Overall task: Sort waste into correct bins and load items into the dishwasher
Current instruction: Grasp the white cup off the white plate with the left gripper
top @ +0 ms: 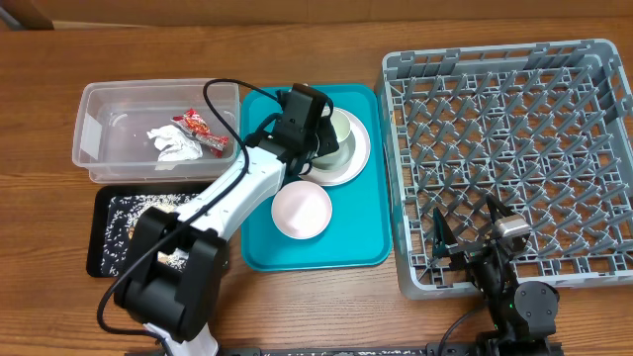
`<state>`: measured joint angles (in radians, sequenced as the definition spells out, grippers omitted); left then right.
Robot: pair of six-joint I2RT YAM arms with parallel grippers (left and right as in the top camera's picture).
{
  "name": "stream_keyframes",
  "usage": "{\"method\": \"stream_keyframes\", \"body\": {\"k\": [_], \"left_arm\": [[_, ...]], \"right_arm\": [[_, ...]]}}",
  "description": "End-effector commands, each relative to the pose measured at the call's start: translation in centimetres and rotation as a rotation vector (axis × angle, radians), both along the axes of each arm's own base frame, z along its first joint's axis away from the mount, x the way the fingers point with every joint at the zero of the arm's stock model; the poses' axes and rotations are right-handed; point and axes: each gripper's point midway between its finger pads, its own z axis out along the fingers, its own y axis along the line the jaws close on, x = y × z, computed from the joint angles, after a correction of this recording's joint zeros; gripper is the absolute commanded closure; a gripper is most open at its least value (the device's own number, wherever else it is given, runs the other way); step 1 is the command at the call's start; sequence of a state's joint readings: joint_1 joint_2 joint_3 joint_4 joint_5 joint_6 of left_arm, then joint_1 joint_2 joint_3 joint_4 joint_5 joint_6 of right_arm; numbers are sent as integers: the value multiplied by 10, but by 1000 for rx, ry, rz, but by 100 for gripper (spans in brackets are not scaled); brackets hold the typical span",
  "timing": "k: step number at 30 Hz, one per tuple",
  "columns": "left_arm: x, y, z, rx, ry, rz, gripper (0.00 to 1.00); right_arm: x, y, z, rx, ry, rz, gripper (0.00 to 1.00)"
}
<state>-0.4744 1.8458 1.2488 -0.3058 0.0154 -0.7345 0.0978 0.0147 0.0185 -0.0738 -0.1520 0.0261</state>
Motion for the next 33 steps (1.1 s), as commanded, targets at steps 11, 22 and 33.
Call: {"method": "stream_keyframes", "body": {"k": [11,22,33], "left_arm": [[1,-2,-13,3,30,7,96],[-9,-19,41,-206,24,-112,96],[-41,17,131,-670,83,-367,96]], "right_arm": [[1,-3,-2,-3,-6,-13,0],[1,-3,-2,-3,-6,-13,0],[0,-2,-2,1,-5,-9,0]]}}
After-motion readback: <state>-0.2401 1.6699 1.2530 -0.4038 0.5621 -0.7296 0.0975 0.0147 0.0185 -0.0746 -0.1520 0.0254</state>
